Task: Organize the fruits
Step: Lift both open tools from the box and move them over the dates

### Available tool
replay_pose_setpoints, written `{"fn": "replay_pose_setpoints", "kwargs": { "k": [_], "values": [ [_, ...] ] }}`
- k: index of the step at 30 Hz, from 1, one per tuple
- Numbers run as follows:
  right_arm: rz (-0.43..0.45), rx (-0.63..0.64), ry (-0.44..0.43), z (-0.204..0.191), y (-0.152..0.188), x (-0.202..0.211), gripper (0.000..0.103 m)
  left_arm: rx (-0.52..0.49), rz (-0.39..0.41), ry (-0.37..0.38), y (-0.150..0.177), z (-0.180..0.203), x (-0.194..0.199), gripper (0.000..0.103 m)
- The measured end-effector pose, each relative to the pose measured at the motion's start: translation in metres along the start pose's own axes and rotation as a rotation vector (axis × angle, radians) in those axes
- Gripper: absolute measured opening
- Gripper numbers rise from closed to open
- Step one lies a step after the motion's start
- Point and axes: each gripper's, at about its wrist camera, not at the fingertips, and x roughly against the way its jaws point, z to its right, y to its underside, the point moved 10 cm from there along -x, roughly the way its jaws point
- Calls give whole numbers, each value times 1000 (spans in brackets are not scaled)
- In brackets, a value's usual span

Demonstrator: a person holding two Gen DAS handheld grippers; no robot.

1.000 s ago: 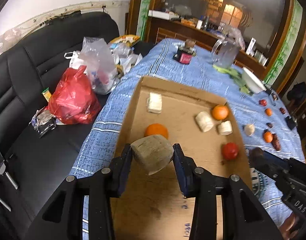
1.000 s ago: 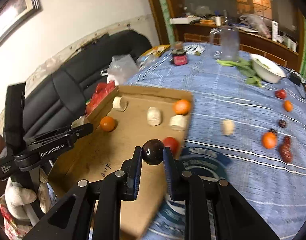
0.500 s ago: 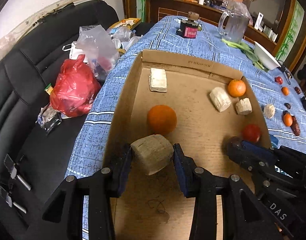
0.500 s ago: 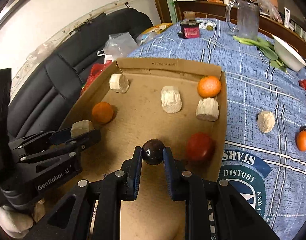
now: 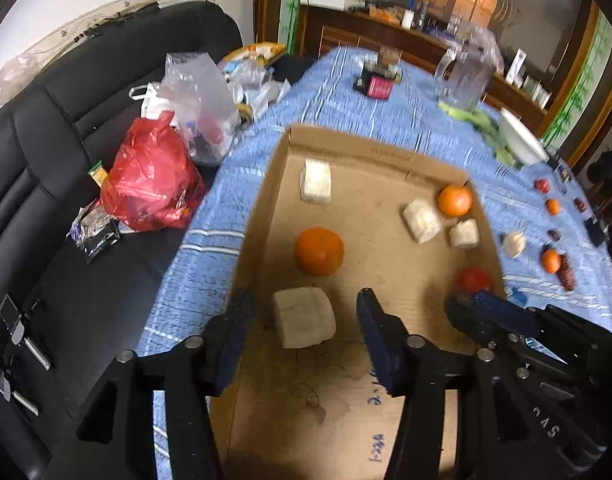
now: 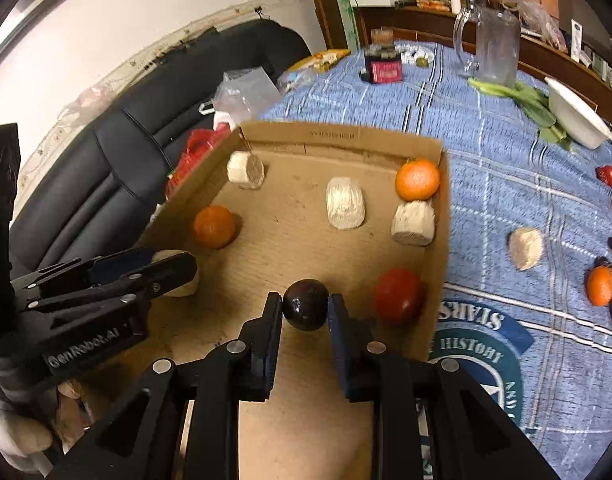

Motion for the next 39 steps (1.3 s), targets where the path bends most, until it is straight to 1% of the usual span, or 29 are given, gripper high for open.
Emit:
{"fn": "replay_pose_setpoints", "kwargs": {
  "k": [4, 7, 10, 14, 16, 18, 20, 21, 23, 26, 28, 29, 31, 33, 35, 37, 39],
  "values": [
    [80, -36, -18, 10, -2, 39, 42, 26, 65, 44, -5, 5, 33, 64],
    [131, -88, -24, 29, 4, 67, 45, 28, 106, 83, -1, 18, 55, 70],
    [173, -172, -25, 55, 16, 92, 46, 12, 119, 134, 7, 41, 67, 71],
    [213, -264, -19, 89, 35, 121, 47, -27, 124, 206, 25, 88, 79, 71],
    [226, -287, -8, 100, 43, 131, 47, -53, 124, 231, 34, 110, 82, 72],
    [243, -306, 15, 113, 52, 143, 47, -89, 124, 255, 45, 136, 84, 73],
    [267, -324, 54, 129, 61, 157, 50, -129, 126, 270, 57, 162, 84, 75],
    [279, -333, 73, 138, 66, 163, 53, -142, 128, 272, 60, 169, 84, 75],
    [298, -351, 98, 153, 73, 173, 54, -176, 133, 269, 66, 185, 80, 75],
    [309, -373, 115, 174, 85, 181, 54, -210, 123, 228, 68, 200, 67, 75],
    [309, -379, 117, 181, 92, 182, 54, -209, 115, 195, 66, 200, 58, 75],
    [307, -380, 117, 184, 95, 181, 54, -204, 114, 155, 64, 195, 52, 75],
    [300, -380, 112, 187, 100, 180, 54, -204, 105, 109, 64, 183, 43, 75],
    [292, -385, 101, 191, 105, 177, 54, -198, 64, 81, 70, 173, 29, 75],
    [283, -394, 84, 193, 109, 172, 54, -188, 4, 79, 82, 163, 14, 75],
    [275, -399, 74, 193, 110, 167, 54, -194, -34, 71, 92, 160, 5, 75],
    [269, -403, 68, 195, 112, 164, 54, -203, -75, 80, 103, 160, -3, 75]
  ]
}}
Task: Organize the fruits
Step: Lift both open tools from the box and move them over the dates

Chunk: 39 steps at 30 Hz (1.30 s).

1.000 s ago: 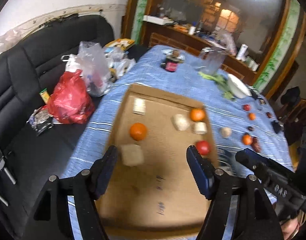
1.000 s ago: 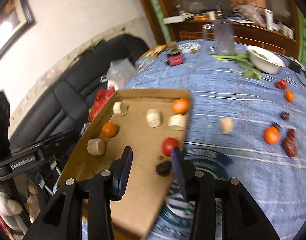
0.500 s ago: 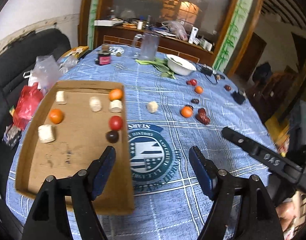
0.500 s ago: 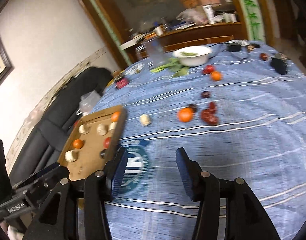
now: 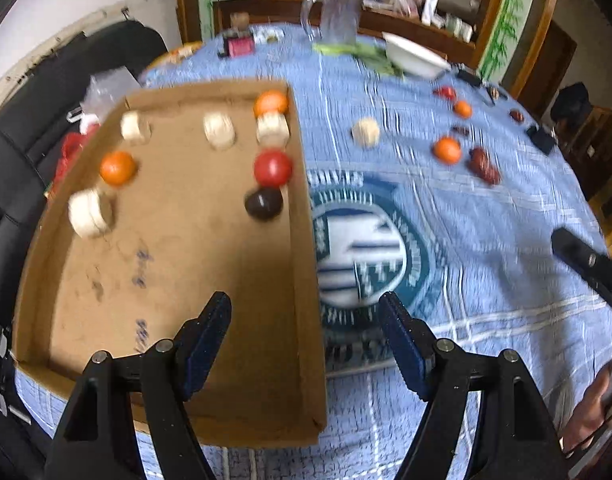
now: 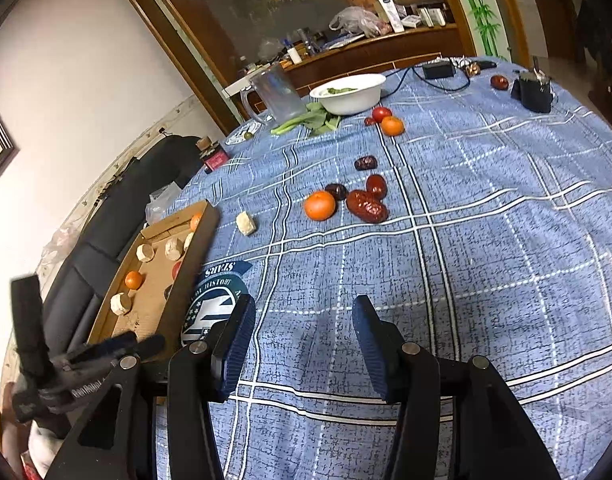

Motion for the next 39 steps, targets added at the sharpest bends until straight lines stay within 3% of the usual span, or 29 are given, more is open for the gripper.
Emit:
{"fn": "replay_pose_setpoints", "kwargs": {
  "k": [3, 9, 18, 21, 28, 34, 39],
  "values": [
    [-6, -9, -2, 3, 1, -1, 54, 3, -62, 54, 17, 9, -9, 75],
    [-3, -37, 4, 11, 0, 2, 54, -83, -64, 59, 35, 26, 3, 75],
    [-8, -33, 2, 8, 2, 4, 55, -76, -69, 109, 49, 27, 19, 75],
    [-2, -32, 7, 9, 1, 5, 55, -26, -20, 160, 37, 25, 30, 75],
    [27, -39, 45, 27, -12, 11, 55, -28, 129, 173, -10, 41, 57, 76],
    [20, -48, 109, 57, -28, 6, 55, -87, 150, 200, -45, 86, 39, 76],
    [-21, 21, 153, 65, -40, -12, 55, -100, 171, 214, -71, 115, 16, 76]
  ]
}}
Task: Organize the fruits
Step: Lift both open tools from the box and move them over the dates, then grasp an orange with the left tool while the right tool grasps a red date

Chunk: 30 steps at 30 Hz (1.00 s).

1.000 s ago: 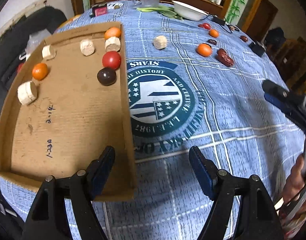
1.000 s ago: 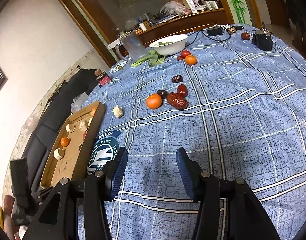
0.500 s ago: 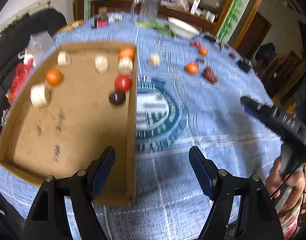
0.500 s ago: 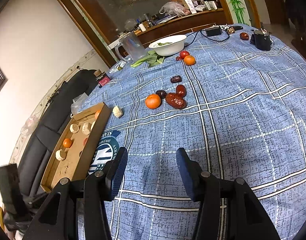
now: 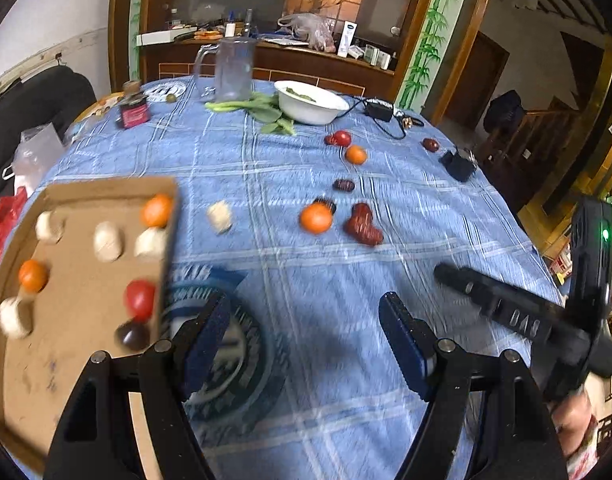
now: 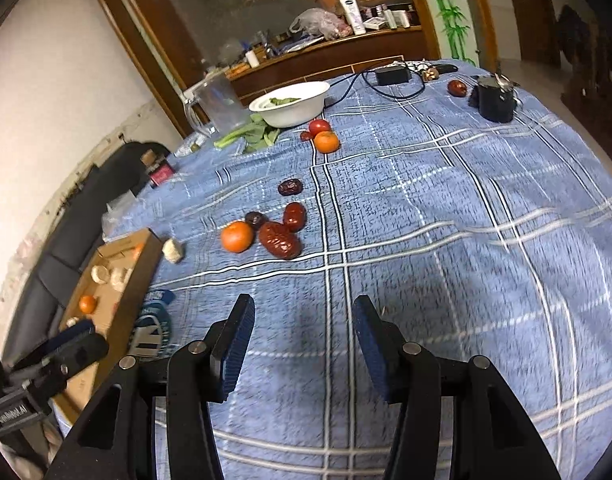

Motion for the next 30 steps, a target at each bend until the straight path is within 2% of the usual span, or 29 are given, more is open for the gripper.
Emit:
{"fn": "replay_pose_setpoints", "kwargs": {
  "k": [3, 4, 6, 11, 15, 17, 18, 21, 28, 30],
  "values": [
    [-22, 67, 20, -3, -7, -16, 55, 10, 16, -18, -14, 0, -20, 72],
    [-27, 103, 33, -4, -12, -24, 55, 22, 17, -28, -18, -2, -28, 62],
    [-36, 154, 54, -8, -19, -37, 55, 51, 5, -22, -23, -5, -40, 49],
    [-55, 229, 48, -17, -31, -67, 55, 165, -52, 5, -30, -20, -76, 49],
    [-90, 237, 18, -25, -32, -88, 53, 206, -85, 32, -32, -22, -97, 49],
    [-108, 232, -14, -30, -30, -97, 38, 219, -96, 51, -34, -19, -106, 49],
    [-107, 228, -19, -31, -30, -99, 35, 218, -100, 58, -35, -17, -110, 49],
    [-98, 193, -27, -24, -30, -94, 35, 191, -103, 65, -38, -7, -119, 49],
    [-82, 68, 92, 31, -34, -71, 35, 60, -86, 38, -40, 15, -136, 49],
    [-78, 30, 64, 39, -35, -69, 35, 23, -76, 23, -41, 17, -138, 45]
  ]
}}
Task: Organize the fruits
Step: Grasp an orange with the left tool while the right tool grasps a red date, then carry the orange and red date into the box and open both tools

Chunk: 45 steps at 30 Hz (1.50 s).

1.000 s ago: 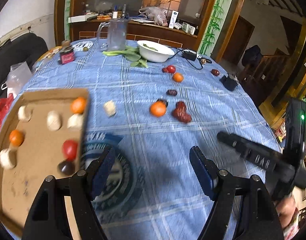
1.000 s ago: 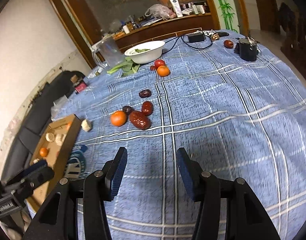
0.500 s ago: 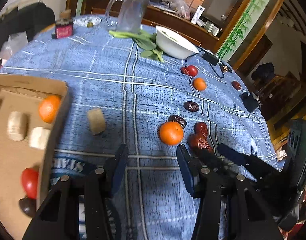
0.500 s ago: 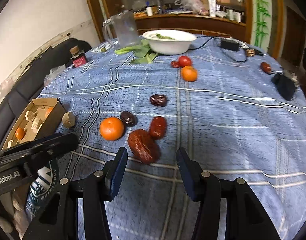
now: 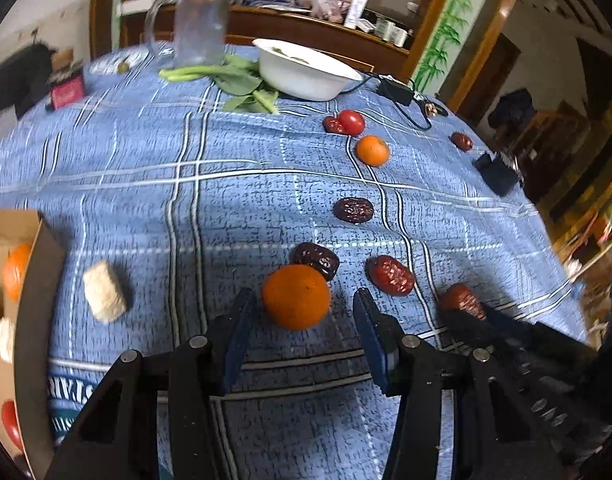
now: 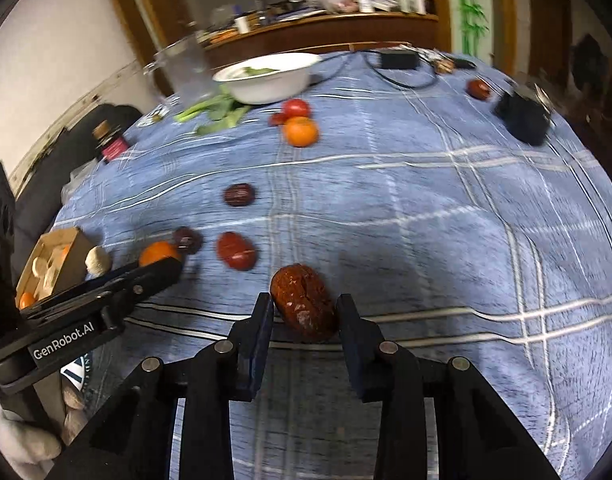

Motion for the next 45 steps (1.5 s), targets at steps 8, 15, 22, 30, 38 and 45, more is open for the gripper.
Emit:
{"fn": "replay_pose_setpoints", "kwargs": {
  "k": [8, 15, 22, 30, 38, 45],
  "values": [
    [19, 44, 35, -2, 0, 0, 36, 24, 15, 61, 1, -7, 1, 31],
    [33, 52, 57, -4, 0, -2, 36, 19, 31, 83, -1, -3, -1, 37],
    [47, 79, 93, -6, 0, -2, 35, 11, 30, 91, 0, -1, -2, 31],
    [80, 90, 88, -11, -1, 2, 32, 13, 59, 94, 0, -2, 5, 31],
    [134, 8, 77, -4, 1, 24, 32, 38, 94, 89, 9, -5, 37, 31],
    [164, -19, 38, -13, 23, 59, 32, 74, 131, 135, 33, -11, 92, 31]
  ]
}}
